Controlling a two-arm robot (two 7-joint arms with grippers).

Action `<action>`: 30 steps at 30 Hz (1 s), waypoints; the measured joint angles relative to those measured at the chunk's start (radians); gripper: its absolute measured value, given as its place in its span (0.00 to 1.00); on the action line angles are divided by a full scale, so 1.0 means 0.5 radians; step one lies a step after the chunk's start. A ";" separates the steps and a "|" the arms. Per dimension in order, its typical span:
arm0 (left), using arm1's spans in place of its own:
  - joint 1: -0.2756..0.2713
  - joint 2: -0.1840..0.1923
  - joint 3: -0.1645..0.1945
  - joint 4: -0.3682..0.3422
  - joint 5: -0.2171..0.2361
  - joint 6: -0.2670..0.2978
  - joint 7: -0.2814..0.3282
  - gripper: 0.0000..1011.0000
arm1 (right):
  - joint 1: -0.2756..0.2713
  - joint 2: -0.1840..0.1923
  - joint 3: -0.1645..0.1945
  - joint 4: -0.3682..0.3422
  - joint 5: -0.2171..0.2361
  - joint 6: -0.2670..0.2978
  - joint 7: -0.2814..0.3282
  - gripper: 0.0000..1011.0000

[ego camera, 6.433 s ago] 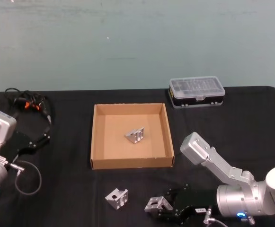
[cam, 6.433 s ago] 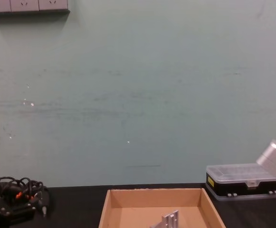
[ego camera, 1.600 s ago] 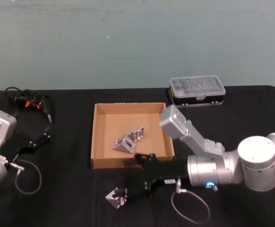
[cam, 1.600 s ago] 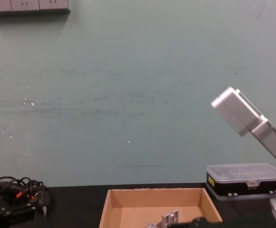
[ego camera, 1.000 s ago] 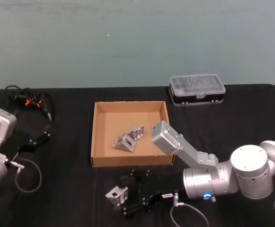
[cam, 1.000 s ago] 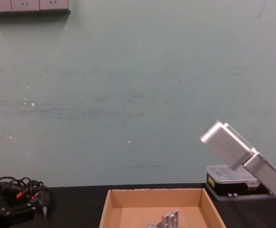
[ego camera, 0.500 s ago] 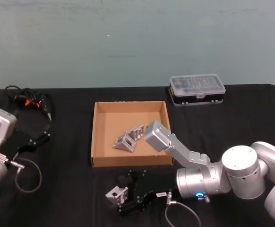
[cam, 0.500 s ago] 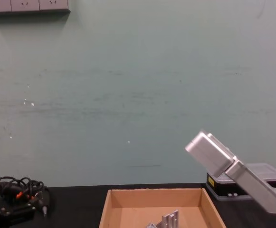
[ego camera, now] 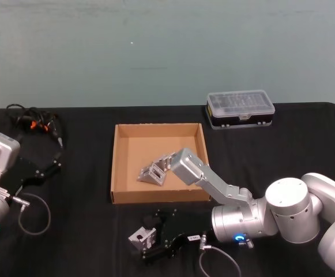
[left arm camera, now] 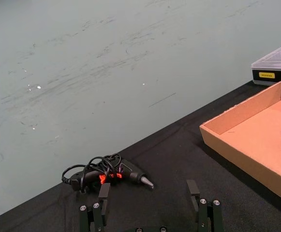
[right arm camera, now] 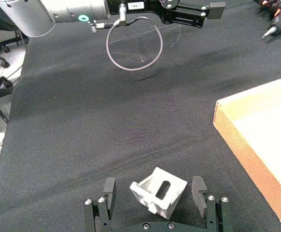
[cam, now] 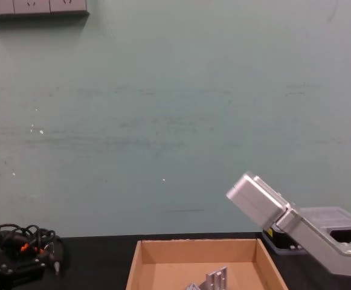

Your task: Use one hand to pick up the angle iron from the table and place it into the box.

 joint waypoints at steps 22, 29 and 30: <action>0.000 0.000 0.000 0.000 0.000 0.000 0.000 0.99 | 0.003 -0.002 -0.004 -0.003 -0.010 0.005 -0.003 0.76; 0.000 0.000 0.000 0.000 0.000 0.000 0.000 0.99 | 0.001 -0.001 -0.002 -0.004 -0.008 0.004 -0.002 0.55; 0.000 0.000 0.000 0.000 0.000 0.000 0.000 0.99 | 0.001 -0.001 -0.002 -0.004 -0.007 0.003 -0.002 0.51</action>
